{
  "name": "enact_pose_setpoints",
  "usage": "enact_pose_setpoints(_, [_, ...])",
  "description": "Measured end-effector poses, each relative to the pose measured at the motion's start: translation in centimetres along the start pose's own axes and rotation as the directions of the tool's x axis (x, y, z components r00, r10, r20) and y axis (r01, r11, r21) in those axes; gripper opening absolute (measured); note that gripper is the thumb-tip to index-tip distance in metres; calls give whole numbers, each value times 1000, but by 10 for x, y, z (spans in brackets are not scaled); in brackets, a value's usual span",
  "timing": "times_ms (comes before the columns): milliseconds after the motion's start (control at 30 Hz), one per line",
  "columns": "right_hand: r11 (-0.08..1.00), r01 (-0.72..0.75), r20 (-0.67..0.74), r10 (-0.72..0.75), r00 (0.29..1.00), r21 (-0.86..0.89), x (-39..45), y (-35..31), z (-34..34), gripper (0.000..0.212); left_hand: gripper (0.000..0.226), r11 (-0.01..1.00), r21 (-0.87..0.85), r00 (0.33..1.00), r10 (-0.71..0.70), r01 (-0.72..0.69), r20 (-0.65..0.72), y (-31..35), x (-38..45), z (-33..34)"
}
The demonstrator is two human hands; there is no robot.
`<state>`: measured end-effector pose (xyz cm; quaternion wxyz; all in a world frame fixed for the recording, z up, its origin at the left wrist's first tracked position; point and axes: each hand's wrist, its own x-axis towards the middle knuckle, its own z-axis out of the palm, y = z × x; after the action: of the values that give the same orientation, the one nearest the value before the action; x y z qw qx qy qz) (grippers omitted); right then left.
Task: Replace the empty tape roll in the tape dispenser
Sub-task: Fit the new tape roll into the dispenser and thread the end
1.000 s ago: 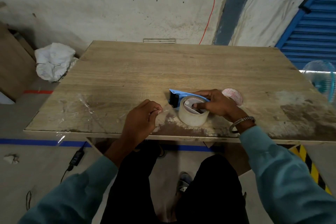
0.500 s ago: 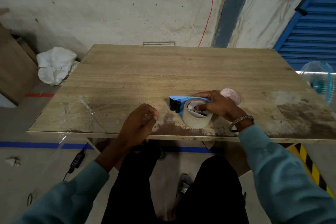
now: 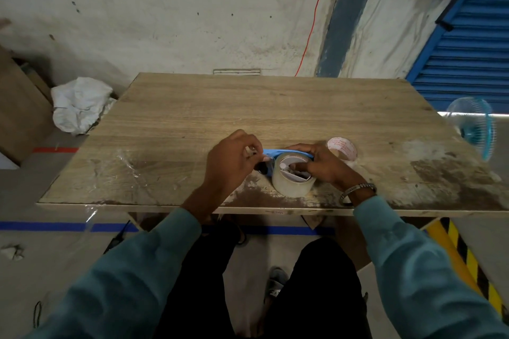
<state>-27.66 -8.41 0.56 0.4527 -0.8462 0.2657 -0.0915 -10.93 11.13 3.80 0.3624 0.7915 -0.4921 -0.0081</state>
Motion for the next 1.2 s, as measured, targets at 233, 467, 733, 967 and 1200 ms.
enact_pose_setpoints(233, [999,39,-29,-40,999,-28,1,2,1,44,11,996,-20,996,-87,87,11,1,18,16])
enact_pose_setpoints(467, [998,57,-30,-58,998,-24,1,0,2,43,16,998,58,1000,10,-10,8,0,23,19])
enact_pose_setpoints(733, [999,47,-45,-46,998,12,0,7,4,43,11,1000,3,996,-20,20,-93,-13,5,21])
enact_pose_setpoints(967, [999,20,-10,-20,1000,35,2,3,0,43,20,972,-209,992,-118,108,-38,-30,20,18])
enact_pose_setpoints(1200, [998,39,-52,-37,998,43,-3,7,4,39,13,998,39,996,43,-40,-76,-26,1,27])
